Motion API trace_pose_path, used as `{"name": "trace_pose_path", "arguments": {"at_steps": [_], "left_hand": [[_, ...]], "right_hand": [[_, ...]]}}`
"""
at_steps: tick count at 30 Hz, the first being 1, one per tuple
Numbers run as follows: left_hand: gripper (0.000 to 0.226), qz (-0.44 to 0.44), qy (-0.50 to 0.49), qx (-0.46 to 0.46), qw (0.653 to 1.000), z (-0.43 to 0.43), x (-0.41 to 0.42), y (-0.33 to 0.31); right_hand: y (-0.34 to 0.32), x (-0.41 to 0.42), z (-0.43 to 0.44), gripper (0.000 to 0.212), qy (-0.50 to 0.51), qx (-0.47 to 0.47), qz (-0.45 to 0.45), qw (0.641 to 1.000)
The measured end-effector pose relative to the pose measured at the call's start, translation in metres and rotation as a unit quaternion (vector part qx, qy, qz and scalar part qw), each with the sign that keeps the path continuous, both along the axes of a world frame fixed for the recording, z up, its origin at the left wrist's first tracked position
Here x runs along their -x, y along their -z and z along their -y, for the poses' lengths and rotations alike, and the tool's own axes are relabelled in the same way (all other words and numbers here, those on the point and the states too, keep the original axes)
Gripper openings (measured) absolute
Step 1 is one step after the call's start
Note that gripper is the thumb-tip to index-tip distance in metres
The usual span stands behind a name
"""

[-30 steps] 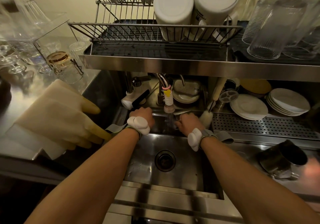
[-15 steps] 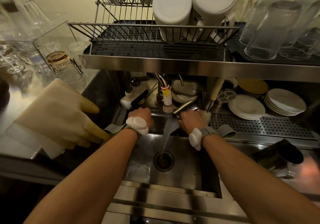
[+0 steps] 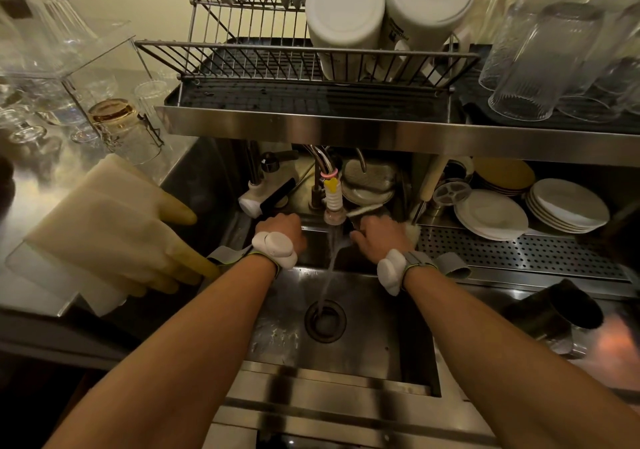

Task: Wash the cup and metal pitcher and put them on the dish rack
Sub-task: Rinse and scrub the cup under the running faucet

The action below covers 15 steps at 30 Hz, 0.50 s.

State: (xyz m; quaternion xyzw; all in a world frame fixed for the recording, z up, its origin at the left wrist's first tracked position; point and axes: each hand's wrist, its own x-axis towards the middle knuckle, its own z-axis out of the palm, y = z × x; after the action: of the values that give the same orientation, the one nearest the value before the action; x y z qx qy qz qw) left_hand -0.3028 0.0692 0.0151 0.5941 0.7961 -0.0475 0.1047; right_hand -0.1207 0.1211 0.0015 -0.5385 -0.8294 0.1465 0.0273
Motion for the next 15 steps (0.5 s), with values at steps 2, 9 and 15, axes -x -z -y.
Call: {"name": "trace_pose_path", "arguments": {"at_steps": [2,9,15], "left_hand": [[0.027,-0.001,0.001,-0.001,1.0,0.0,-0.001,0.001],[0.028,0.004,-0.005,0.002,1.0,0.002,0.005,0.007],[0.029,0.01,-0.006,0.01,1.0,0.0,0.005,0.006]], "right_hand": [[0.01,0.005,0.001,0.035,0.056,0.067,-0.095,0.992],[0.048,0.015,0.014,0.045,0.185,0.19,-0.251,0.931],[0.054,0.024,0.018,0.042,0.226,0.233,-0.35,0.879]]}}
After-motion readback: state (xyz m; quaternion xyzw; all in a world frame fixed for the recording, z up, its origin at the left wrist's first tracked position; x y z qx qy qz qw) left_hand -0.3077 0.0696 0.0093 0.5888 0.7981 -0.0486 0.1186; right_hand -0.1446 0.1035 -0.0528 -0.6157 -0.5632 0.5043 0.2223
